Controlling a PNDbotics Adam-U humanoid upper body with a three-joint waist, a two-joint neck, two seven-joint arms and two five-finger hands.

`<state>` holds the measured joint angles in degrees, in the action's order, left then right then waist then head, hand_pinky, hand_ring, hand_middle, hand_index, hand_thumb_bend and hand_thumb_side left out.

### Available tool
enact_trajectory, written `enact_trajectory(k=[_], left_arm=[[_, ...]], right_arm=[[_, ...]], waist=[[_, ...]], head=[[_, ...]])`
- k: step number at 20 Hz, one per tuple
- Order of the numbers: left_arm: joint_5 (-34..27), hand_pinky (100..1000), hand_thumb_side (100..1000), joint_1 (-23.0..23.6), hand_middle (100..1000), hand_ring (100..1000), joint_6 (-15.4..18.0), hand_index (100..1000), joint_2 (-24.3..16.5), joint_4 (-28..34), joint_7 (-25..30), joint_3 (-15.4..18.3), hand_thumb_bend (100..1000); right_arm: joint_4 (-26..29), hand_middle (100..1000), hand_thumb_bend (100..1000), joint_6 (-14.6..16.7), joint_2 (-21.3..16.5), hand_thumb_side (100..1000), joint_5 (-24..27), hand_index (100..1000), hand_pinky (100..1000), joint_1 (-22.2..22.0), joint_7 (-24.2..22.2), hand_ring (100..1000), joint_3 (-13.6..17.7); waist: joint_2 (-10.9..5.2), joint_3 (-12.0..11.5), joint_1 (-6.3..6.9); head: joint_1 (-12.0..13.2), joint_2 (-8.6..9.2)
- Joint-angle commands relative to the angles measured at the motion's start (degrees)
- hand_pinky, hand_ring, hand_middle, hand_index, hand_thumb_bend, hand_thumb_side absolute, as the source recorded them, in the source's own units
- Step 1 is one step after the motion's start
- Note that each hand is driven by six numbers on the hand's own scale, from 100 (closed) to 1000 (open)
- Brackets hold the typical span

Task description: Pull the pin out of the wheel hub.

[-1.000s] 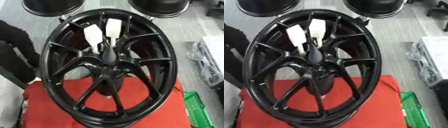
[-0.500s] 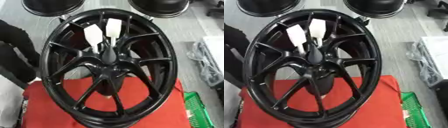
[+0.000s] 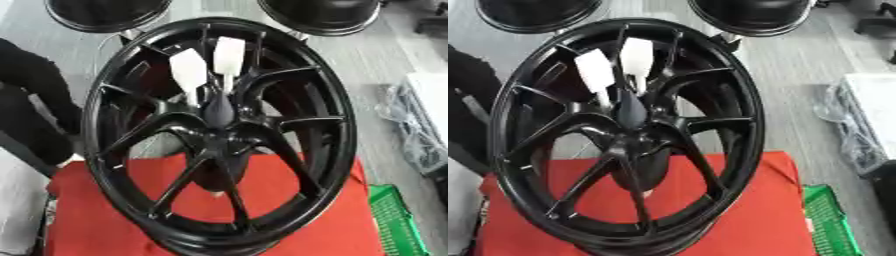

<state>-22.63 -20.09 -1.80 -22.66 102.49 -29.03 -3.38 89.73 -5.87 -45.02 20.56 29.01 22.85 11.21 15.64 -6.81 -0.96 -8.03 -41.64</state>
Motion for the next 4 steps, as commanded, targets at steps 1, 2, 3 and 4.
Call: enact_trajectory(k=[1, 2, 3, 4], left_arm=[[-0.14, 614, 680, -0.90, 701, 876, 0.06, 703, -0.51, 1.19, 0.22, 0.01, 316], [-0.16, 614, 680, -0.94, 702, 876, 0.04, 703, -0.44, 1.20, 0.24, -0.02, 316], [-0.16, 614, 680, -0.98, 701, 876, 0.03, 703, -0.38, 1.20, 0.26, -0.03, 316], [-0.16, 614, 680, -1.01, 701, 876, 0.02, 703, -0.34, 1.20, 0.27, -0.03, 316]], right_arm=[[1.22, 766, 100, 1.02, 2.41, 315, 1.50, 804, 793, 2.20, -0.66, 762, 0.12], [1.15, 769, 100, 0.90, 3.42, 355, 1.70, 807, 794, 2.61, -0.84, 764, 0.00], [1.06, 771, 100, 0.68, 4.23, 386, 1.82, 810, 795, 2.89, -1.10, 766, -0.15], [0.98, 776, 100, 0.45, 4.80, 418, 1.80, 813, 797, 3.07, -1.46, 770, -0.34]], waist=[[-1.23, -0.12, 0.22], [-1.20, -0.18, 0.30], [-1.18, -0.22, 0.36], [-1.17, -0.25, 0.41]], head=[[-0.21, 0.24], [-0.23, 0.27], [-0.26, 0.26], [-0.30, 0.27]])
